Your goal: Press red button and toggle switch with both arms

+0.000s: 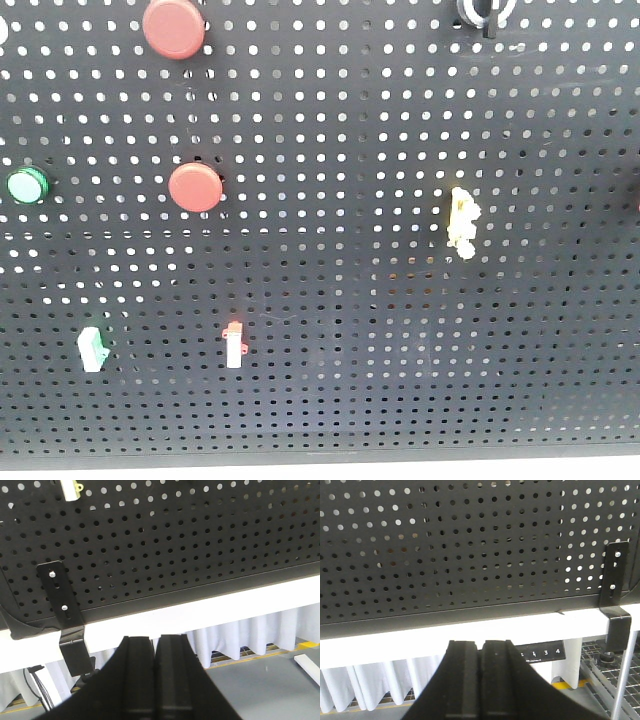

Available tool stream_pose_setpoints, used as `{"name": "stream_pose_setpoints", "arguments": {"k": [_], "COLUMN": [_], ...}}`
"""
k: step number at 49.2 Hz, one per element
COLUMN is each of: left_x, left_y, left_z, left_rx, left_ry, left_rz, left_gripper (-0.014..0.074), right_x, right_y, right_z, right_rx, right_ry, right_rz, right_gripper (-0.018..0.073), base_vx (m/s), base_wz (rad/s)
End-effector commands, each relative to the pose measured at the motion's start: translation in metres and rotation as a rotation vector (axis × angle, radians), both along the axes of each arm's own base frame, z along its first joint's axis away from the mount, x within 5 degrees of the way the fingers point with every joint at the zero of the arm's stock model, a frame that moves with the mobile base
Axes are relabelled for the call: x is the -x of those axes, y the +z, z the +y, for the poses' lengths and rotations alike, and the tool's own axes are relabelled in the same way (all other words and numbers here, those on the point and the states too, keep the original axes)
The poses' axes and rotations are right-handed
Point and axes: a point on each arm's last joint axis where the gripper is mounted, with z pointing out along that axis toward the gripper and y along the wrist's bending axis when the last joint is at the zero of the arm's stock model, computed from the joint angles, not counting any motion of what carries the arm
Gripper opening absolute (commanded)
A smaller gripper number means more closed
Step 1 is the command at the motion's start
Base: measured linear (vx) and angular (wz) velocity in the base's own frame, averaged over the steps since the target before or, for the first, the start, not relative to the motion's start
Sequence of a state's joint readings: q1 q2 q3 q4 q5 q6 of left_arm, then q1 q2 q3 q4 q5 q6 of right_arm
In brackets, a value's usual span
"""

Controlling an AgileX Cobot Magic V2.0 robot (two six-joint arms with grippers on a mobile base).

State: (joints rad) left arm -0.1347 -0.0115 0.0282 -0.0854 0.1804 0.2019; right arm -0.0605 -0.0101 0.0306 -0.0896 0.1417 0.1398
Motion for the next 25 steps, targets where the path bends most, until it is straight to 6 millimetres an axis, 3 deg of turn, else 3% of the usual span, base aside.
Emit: {"name": "stream_pose_setpoints", "arguments": {"k": [1, 8, 15, 20, 25], "left_x": [-0.001, -0.001, 0.004, 0.009, 0.012], "left_y": [-0.001, 0.005, 0.032, 0.055, 0.088], "left_z": [0.001, 0.001, 0.004, 0.006, 0.005], "left_rx": [0.011, 0.021, 0.126, 0.297, 0.302], "left_ry": [0.009, 0.015, 0.038, 0.021, 0.009], "left_rz": [-0.079, -0.147, -0.411, -0.503, -0.475], "left_gripper": [0.0002, 0.0002, 0.0002, 0.0002, 0.0002], "right_x": [0.001, 0.002, 0.008, 0.013, 0.017], "right_y": [0.007, 0.022, 0.045, 0.08, 0.126], "right_z": [0.001, 0.002, 0.004, 0.004, 0.003], "right_rx": [0.02, 0.024, 0.03, 0.034, 0.055], "right_ry": [0.006, 0.021, 0.033, 0.03, 0.023], "right_rz": [-0.115, -0.274, -0.43, -0.465, -0.492], "right_gripper": [-0.0003, -0.0003, -0.0003, -0.0003, -0.0003], "base_vx": [0.0, 0.0, 0.0, 0.0, 0.0], "base_wz": [0.0, 0.0, 0.0, 0.0, 0.0]}}
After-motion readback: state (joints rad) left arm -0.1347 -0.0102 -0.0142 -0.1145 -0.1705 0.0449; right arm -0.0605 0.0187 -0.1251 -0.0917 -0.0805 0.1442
